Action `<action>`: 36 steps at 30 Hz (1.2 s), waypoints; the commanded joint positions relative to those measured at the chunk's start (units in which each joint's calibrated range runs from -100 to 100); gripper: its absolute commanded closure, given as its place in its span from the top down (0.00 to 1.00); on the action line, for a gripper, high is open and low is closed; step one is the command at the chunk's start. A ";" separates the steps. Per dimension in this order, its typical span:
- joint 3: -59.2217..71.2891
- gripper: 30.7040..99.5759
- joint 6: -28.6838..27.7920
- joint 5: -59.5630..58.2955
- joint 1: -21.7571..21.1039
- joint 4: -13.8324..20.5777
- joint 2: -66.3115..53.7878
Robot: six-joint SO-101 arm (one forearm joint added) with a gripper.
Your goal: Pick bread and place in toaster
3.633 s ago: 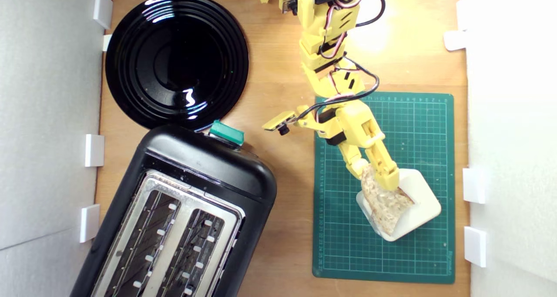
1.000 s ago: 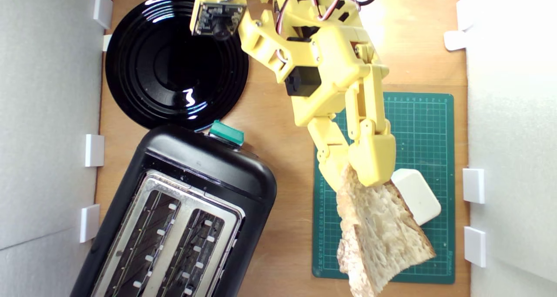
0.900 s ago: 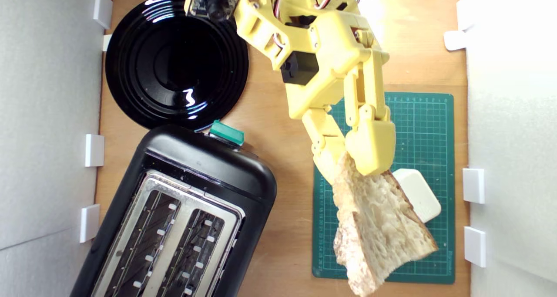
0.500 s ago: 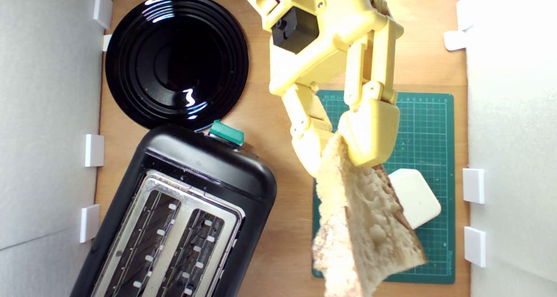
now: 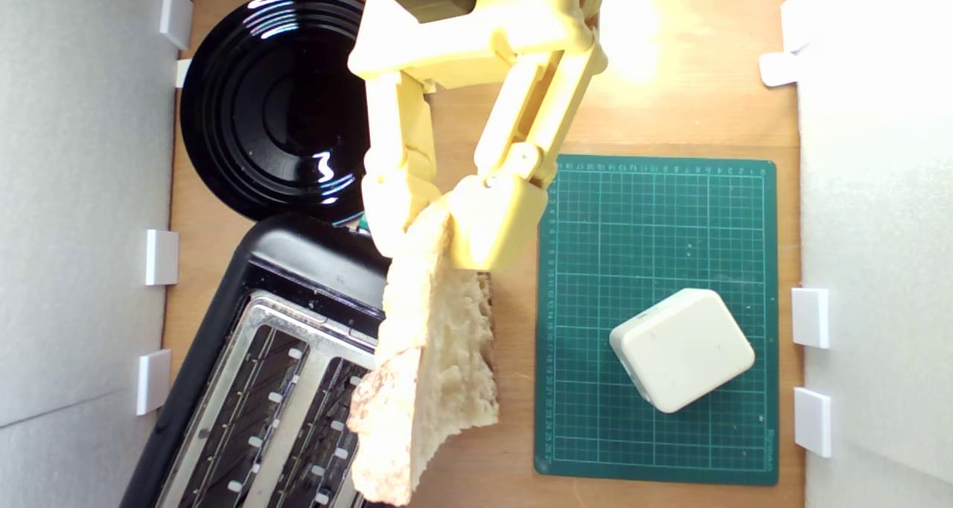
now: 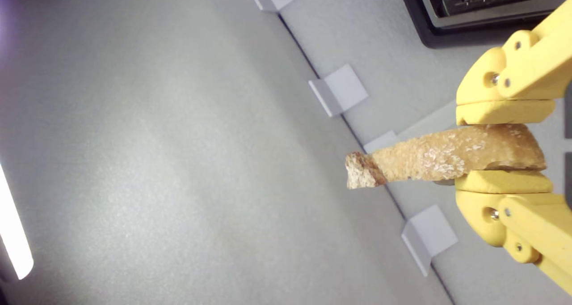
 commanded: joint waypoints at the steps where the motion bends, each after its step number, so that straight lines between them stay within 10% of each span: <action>1: -6.22 0.28 4.25 4.26 2.47 0.31 0.11; 19: -15.02 0.28 24.02 24.31 9.56 0.22 4.94; 36: -19.20 0.28 24.34 24.06 14.48 0.04 12.26</action>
